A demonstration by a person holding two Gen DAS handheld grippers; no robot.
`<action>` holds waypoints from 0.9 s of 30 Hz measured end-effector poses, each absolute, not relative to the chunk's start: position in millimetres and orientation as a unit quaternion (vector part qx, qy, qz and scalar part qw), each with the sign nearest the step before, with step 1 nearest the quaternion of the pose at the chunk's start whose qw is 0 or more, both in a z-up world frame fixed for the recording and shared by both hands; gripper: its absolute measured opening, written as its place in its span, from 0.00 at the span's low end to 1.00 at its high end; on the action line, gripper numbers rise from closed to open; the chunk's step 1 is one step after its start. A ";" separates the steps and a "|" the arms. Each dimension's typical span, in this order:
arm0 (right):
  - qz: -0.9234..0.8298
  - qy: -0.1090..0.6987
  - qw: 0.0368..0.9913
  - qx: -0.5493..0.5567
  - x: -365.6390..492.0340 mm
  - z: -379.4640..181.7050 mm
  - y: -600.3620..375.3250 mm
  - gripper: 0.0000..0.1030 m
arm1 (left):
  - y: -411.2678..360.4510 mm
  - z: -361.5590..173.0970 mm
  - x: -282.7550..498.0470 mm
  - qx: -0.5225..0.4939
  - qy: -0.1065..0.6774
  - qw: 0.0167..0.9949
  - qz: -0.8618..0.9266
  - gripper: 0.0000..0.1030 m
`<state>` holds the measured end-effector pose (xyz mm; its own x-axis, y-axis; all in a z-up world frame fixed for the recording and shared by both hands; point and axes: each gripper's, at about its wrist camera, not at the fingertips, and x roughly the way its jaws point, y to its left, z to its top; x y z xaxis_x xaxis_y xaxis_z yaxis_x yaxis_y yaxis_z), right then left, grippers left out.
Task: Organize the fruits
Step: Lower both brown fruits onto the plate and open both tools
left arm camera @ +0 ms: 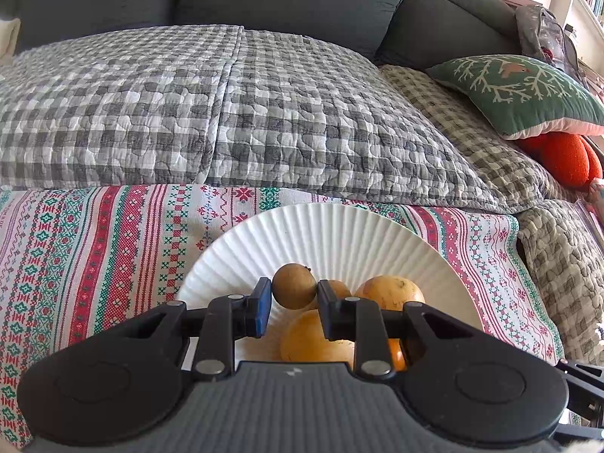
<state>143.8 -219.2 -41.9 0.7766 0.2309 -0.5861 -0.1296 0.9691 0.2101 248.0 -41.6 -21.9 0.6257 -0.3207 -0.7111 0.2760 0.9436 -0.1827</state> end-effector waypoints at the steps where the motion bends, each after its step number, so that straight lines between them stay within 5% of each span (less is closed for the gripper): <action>1: 0.096 0.320 0.939 0.079 144.3 -42.4 -219.3 0.22 | -41.9 -22.5 248.0 -0.030 0.401 0.900 -0.166 0.03; 10: 0.098 0.323 0.938 0.078 147.4 -45.0 -215.8 0.23 | -46.6 -24.4 252.7 -0.024 0.400 0.901 -0.167 0.05; 14: 0.109 0.323 0.936 0.087 146.4 -44.1 -215.9 0.39 | -46.1 -23.6 248.2 -0.012 0.388 0.907 -0.163 0.25; 27: 0.104 0.323 0.937 0.078 135.8 -36.4 -214.1 0.66 | -24.8 -8.6 221.3 -0.017 0.368 0.916 -0.160 0.54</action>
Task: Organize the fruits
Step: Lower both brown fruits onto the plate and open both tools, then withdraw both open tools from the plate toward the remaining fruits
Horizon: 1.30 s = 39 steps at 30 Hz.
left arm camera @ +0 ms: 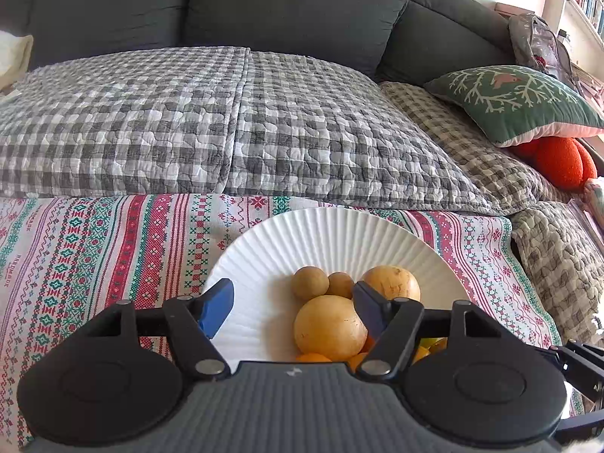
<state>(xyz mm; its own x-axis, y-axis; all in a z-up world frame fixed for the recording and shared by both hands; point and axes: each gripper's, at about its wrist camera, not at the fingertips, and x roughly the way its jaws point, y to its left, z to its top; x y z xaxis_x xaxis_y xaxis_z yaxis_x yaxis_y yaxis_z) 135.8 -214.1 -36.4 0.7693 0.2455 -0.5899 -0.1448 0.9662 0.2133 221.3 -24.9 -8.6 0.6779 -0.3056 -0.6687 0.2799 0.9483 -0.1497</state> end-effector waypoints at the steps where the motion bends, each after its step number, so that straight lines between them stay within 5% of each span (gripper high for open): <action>1: 0.105 0.323 0.937 0.079 134.6 -35.5 -214.4 0.68 | -23.9 -8.0 218.8 -0.016 0.367 0.916 -0.160 0.56; 15: 0.115 0.320 0.938 0.061 109.1 -23.1 -212.4 0.83 | -9.2 1.9 168.1 -0.003 0.351 0.922 -0.166 0.84; 39: 0.099 0.314 0.943 0.034 65.6 -17.3 -210.8 0.97 | 5.5 -8.9 92.2 0.016 0.370 0.913 -0.172 0.85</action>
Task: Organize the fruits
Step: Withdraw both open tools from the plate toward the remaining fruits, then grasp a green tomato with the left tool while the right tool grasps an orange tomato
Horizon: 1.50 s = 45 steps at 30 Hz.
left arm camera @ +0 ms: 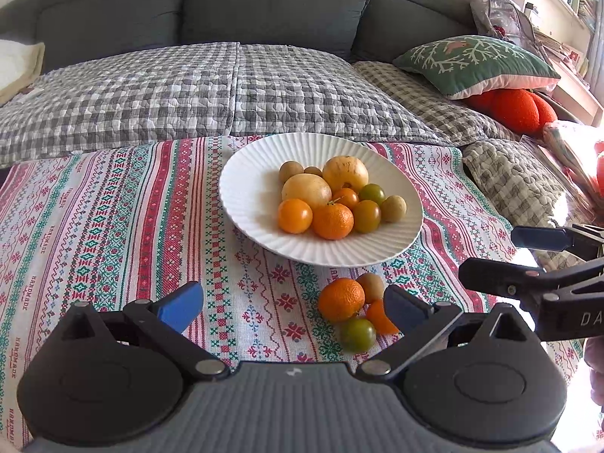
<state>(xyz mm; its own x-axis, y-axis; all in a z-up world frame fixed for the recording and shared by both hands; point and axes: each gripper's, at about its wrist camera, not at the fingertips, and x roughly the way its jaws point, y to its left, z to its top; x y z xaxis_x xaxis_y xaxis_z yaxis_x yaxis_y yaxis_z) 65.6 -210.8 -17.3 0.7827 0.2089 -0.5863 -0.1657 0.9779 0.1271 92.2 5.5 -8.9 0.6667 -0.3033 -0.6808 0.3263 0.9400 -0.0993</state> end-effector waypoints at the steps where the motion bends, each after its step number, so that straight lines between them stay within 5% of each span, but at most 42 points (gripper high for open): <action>1: 0.099 0.314 0.944 0.032 63.7 -18.1 -209.7 0.97 | 6.6 -10.5 91.1 0.014 0.370 0.913 -0.172 0.85; 25: 0.084 0.349 0.933 -0.011 54.3 -60.3 -217.2 0.98 | -13.1 -54.8 74.9 0.055 0.366 0.907 -0.200 0.82; 37: 0.080 0.364 0.928 -0.015 52.2 -70.5 -231.8 0.98 | -28.1 -58.7 79.2 0.051 0.371 0.900 -0.223 0.47; 45: 0.082 0.368 0.926 -0.018 50.6 -73.0 -233.5 0.98 | -33.7 -57.3 79.2 0.055 0.373 0.895 -0.240 0.04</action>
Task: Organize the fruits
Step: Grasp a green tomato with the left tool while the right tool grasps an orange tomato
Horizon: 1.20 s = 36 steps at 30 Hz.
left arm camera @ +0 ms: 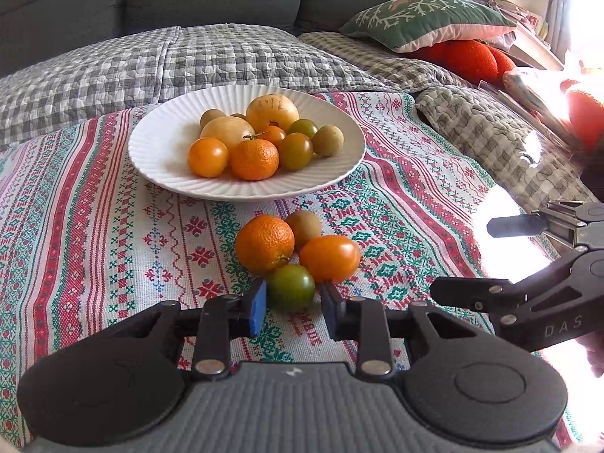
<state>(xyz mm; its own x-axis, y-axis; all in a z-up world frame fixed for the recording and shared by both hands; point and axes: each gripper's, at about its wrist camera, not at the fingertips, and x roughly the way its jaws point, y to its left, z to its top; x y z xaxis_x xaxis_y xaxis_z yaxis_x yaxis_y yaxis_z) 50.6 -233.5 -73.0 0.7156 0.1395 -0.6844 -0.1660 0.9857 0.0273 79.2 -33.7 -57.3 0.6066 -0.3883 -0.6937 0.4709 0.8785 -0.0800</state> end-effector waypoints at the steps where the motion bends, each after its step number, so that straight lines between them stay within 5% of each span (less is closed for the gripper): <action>1: 0.083 0.368 0.926 -0.019 50.6 -73.2 -232.6 0.98 | -33.6 -56.9 78.7 0.057 0.372 0.895 -0.240 0.04; 28: 0.131 0.376 0.917 -0.031 78.2 -77.1 -175.2 0.91 | 19.4 -43.5 76.0 0.049 0.383 0.900 -0.202 0.03; 36: 0.138 0.377 0.915 -0.029 87.8 -77.4 -160.5 0.75 | 29.5 -42.2 76.8 0.044 0.386 0.901 -0.195 0.03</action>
